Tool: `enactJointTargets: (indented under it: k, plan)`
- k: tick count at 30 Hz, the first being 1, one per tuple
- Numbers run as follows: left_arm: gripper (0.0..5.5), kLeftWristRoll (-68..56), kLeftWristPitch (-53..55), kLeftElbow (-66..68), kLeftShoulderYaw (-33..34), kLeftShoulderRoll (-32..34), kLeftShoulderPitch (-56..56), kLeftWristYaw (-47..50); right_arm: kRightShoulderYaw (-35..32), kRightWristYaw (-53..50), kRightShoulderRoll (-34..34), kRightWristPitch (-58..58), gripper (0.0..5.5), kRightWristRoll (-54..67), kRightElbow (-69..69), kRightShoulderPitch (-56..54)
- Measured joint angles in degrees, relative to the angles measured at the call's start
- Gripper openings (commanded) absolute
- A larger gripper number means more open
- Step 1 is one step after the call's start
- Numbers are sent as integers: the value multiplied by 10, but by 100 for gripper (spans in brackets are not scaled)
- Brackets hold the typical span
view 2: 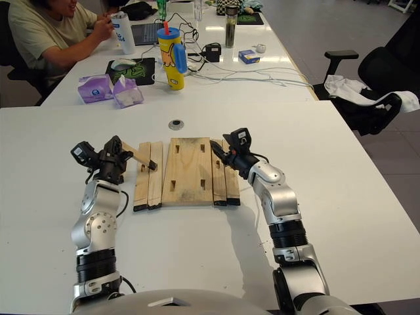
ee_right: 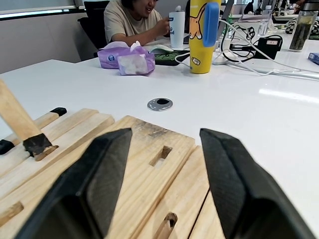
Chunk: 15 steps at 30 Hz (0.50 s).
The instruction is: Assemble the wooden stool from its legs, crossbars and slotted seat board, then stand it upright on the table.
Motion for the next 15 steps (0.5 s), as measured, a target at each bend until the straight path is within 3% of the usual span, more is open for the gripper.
enactJointTargets:
  k: [8, 15]
  plan:
    - [44, 21, -16, 18, -12, 1, 0, 8, 5, 0, 3, 0, 253, -1, 0, 0]
    - [44, 114, -17, 19, -57, 12, -16, 45, 16, -3, 4, 1, 253, -7, -4, 0]
